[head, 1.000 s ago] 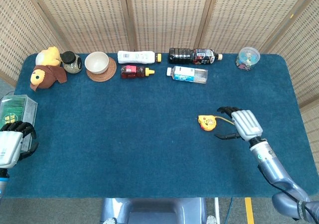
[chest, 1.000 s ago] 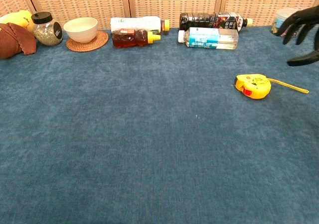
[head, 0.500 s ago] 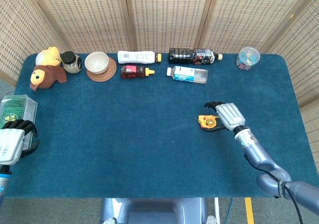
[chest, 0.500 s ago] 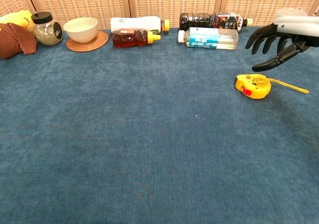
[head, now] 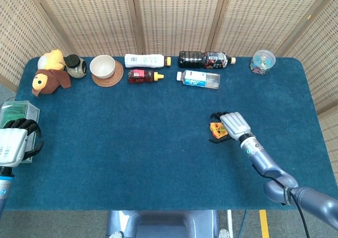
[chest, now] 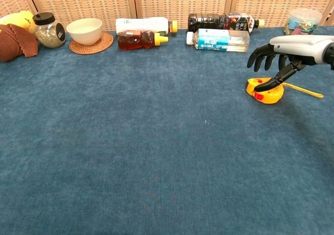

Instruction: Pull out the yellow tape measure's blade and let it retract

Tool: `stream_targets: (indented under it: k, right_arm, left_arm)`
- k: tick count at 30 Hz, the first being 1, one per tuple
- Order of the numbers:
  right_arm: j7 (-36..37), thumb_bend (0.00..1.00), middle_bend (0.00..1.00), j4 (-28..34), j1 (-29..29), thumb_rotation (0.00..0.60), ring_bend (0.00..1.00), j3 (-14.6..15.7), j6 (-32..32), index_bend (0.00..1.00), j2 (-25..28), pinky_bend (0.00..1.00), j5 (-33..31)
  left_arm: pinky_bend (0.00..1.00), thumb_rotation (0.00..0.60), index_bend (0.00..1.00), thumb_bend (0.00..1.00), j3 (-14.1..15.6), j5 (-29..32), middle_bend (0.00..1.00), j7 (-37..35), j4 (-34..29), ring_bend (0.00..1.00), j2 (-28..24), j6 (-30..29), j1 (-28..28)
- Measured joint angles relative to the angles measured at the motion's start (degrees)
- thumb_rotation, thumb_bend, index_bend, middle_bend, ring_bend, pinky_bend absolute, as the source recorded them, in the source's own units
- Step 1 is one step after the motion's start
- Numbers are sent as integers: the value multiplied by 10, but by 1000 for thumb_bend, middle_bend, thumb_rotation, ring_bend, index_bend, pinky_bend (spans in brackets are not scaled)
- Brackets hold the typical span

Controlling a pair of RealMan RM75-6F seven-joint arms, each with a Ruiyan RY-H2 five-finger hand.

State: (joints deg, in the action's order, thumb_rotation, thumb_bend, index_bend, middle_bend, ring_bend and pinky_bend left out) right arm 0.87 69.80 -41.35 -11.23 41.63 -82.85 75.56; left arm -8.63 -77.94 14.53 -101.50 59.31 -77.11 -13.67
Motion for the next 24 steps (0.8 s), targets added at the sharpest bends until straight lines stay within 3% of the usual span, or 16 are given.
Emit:
stream_targets:
  k: [24]
  right_arm:
    - [-1, 179, 375, -123, -3, 321, 351, 34, 33, 325, -68, 448, 28]
  left_arm:
    - [299, 600, 545, 279, 7, 15, 406, 13, -18, 281, -12, 1, 0]
